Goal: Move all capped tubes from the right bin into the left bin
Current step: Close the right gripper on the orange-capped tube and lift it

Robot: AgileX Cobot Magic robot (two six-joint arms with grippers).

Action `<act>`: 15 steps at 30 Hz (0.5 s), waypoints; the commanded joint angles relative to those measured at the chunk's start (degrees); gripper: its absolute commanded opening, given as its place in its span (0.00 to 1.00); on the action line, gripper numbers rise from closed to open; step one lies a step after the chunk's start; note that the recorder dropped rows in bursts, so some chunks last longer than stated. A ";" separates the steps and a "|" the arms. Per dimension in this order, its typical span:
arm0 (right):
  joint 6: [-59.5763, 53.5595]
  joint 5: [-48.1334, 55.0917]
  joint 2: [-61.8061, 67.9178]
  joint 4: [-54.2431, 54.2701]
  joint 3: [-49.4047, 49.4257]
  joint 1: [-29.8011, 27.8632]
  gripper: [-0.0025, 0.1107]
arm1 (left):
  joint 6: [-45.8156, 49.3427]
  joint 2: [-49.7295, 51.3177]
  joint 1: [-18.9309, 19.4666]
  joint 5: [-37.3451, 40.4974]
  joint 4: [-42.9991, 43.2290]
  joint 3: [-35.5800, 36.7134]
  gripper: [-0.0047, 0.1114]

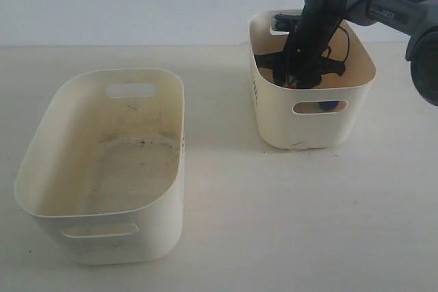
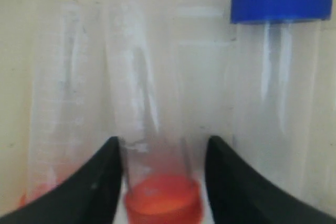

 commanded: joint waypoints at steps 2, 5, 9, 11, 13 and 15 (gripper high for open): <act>-0.25 0.72 0.42 0.12 0.03 0.36 0.18 | -0.11 -0.22 0.00 -0.85 -0.11 -0.19 0.08; -0.69 0.72 0.20 0.12 0.03 0.36 0.02 | -0.11 -0.22 0.00 -0.85 -0.11 -0.19 0.08; -0.69 0.52 -1.50 -0.56 -0.10 0.36 0.02 | -0.11 -0.22 0.00 -0.85 -0.11 -0.19 0.08; -0.69 0.67 -3.26 -1.75 -0.10 0.36 0.02 | -0.11 -0.22 0.00 -0.85 -0.11 -0.19 0.08; -0.83 0.80 -5.01 -2.71 -0.10 0.36 0.02 | -0.11 -0.22 0.00 -0.85 -0.11 -0.19 0.08; -0.83 1.03 -6.89 -2.72 -0.10 0.26 0.02 | -0.11 -0.22 0.00 -0.85 -0.11 -0.19 0.08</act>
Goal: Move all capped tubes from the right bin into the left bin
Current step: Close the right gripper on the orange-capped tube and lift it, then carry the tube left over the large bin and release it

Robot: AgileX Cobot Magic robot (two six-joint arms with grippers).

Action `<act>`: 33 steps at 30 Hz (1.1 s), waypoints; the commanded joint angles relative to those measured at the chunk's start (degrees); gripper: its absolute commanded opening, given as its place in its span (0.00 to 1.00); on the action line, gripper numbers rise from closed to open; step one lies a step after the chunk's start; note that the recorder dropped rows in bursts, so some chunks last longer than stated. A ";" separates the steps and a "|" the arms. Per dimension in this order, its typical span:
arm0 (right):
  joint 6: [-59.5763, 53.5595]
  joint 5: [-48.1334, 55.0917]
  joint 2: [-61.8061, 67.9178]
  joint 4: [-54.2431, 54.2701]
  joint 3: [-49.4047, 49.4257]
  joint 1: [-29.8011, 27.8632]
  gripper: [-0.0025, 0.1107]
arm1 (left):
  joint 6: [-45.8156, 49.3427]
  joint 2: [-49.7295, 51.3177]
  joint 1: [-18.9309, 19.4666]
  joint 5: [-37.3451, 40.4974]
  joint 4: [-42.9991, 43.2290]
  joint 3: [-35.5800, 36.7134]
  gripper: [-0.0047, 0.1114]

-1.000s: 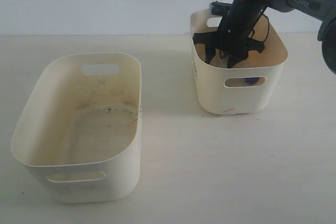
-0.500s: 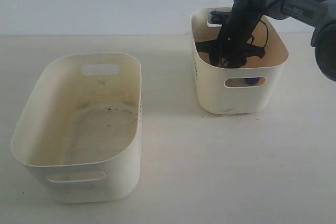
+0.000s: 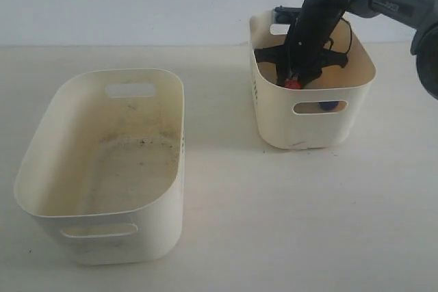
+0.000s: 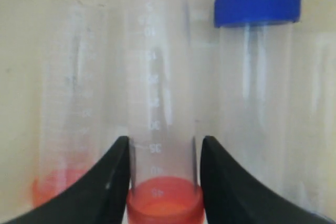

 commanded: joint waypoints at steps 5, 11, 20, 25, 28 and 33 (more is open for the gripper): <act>-3.96 2.89 -9.84 -0.79 -0.11 0.01 0.02 | -0.11 -0.22 0.00 -0.85 -0.11 -0.19 0.08; -5.07 5.18 -16.02 -0.79 0.32 0.01 0.02 | -0.11 -0.22 0.00 -0.85 -0.11 -0.19 0.08; -9.28 6.61 -30.39 3.82 2.15 9.49 0.02 | -0.11 -0.22 0.00 -0.85 -0.11 -0.19 0.08; -8.65 0.71 -37.27 4.73 18.09 19.84 0.02 | -0.11 -0.22 0.00 -0.85 -0.11 -0.19 0.08; -9.10 -10.84 -40.93 7.97 31.59 27.55 0.02 | -0.11 -0.22 0.00 -0.85 -0.11 -0.19 0.08; -7.40 -18.39 -39.40 8.14 38.48 35.16 0.03 | -0.11 -0.22 0.00 -0.85 -0.11 -0.19 0.08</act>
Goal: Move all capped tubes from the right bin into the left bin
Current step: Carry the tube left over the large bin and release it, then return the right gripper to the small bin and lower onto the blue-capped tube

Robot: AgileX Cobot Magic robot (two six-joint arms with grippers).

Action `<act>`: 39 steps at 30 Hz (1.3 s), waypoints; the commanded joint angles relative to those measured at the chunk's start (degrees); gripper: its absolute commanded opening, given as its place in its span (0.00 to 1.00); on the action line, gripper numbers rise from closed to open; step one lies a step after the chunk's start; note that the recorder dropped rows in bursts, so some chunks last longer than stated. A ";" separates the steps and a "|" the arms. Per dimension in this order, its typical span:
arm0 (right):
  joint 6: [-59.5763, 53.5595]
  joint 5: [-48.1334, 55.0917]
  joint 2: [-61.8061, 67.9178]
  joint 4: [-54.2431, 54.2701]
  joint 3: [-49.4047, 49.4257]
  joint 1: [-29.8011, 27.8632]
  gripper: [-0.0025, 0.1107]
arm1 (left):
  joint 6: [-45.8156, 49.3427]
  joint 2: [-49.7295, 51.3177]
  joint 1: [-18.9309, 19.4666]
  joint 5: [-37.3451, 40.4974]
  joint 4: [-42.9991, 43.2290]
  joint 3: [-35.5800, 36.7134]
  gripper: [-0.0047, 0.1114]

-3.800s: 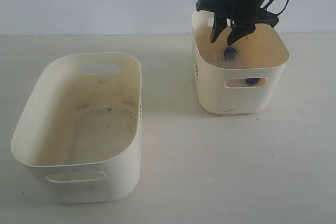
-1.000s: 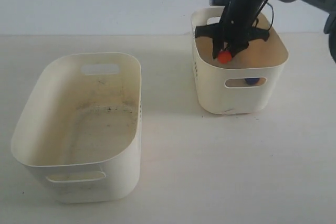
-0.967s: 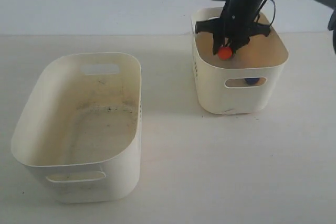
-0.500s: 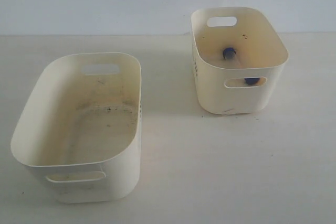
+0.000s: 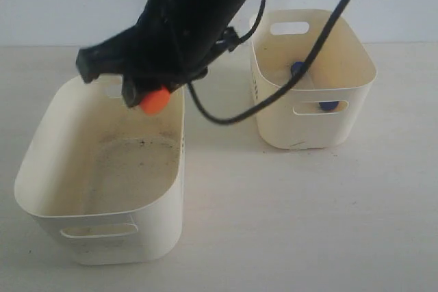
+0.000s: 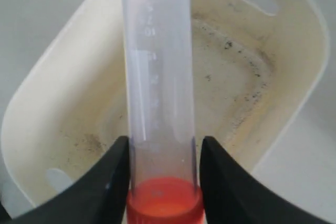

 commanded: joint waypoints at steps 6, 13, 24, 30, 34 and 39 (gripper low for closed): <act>0.32 -6.57 3.84 0.76 1.96 3.80 0.54 | -0.11 -0.22 0.00 -0.85 -0.11 -0.19 0.08; 0.21 -6.82 4.99 -0.25 1.78 3.69 0.58 | -0.11 -0.22 0.00 -0.85 -0.11 -0.19 0.08; 5.52 4.02 3.19 -10.52 -12.42 -15.81 0.47 | -0.11 -0.22 0.00 -0.85 -0.11 -0.19 0.08; 5.85 -0.81 9.10 -10.32 -12.64 -25.94 0.24 | -0.11 -0.22 0.00 -0.85 -0.11 -0.19 0.08; 6.29 -3.08 14.54 -9.92 -14.13 -27.75 0.22 | -0.11 -0.22 0.00 -0.85 -0.11 -0.19 0.08; 10.04 -0.62 21.93 -15.02 -19.58 -27.90 0.22 | -0.11 -0.22 0.00 -0.85 -0.11 -0.19 0.08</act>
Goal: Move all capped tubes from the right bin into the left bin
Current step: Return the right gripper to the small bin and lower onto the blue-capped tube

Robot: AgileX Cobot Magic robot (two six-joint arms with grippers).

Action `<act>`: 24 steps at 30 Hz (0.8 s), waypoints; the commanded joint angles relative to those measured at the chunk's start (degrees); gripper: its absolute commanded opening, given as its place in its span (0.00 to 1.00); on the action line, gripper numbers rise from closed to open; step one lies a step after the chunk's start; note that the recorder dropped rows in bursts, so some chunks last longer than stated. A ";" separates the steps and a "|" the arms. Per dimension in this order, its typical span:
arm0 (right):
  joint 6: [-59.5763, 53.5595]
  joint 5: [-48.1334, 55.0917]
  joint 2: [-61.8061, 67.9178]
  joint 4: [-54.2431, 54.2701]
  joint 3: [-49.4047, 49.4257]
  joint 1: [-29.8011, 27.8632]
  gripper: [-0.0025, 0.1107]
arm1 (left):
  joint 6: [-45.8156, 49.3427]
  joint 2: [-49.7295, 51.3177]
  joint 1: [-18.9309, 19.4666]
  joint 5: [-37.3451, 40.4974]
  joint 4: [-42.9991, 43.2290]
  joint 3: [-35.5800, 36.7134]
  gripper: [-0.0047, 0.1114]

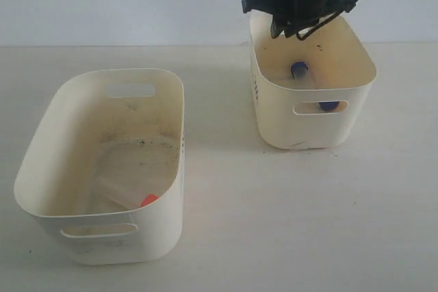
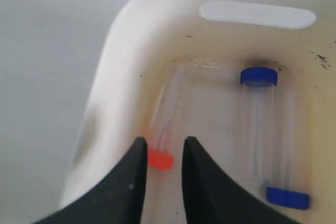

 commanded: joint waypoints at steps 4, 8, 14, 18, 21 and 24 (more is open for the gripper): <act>3.96 3.79 9.49 -3.72 -8.94 -1.54 0.22 | -0.11 -0.22 0.00 -0.85 -0.11 -0.19 0.08; 4.16 5.84 12.91 -3.48 -12.61 -2.79 0.22 | -0.11 -0.22 0.00 -0.85 -0.11 -0.19 0.08; 4.45 6.63 14.60 -3.06 -13.61 -5.25 0.22 | -0.11 -0.22 0.00 -0.85 -0.11 -0.19 0.08; 4.45 6.22 15.10 -4.79 -13.61 -5.51 0.23 | -0.11 -0.22 0.00 -0.85 -0.11 -0.19 0.08; 4.45 6.07 15.75 -5.57 -13.61 -5.51 0.28 | -0.11 -0.22 0.00 -0.85 -0.11 -0.19 0.08; 4.45 6.07 16.28 -6.62 -13.61 -5.51 0.49 | -0.11 -0.22 0.00 -0.85 -0.11 -0.19 0.08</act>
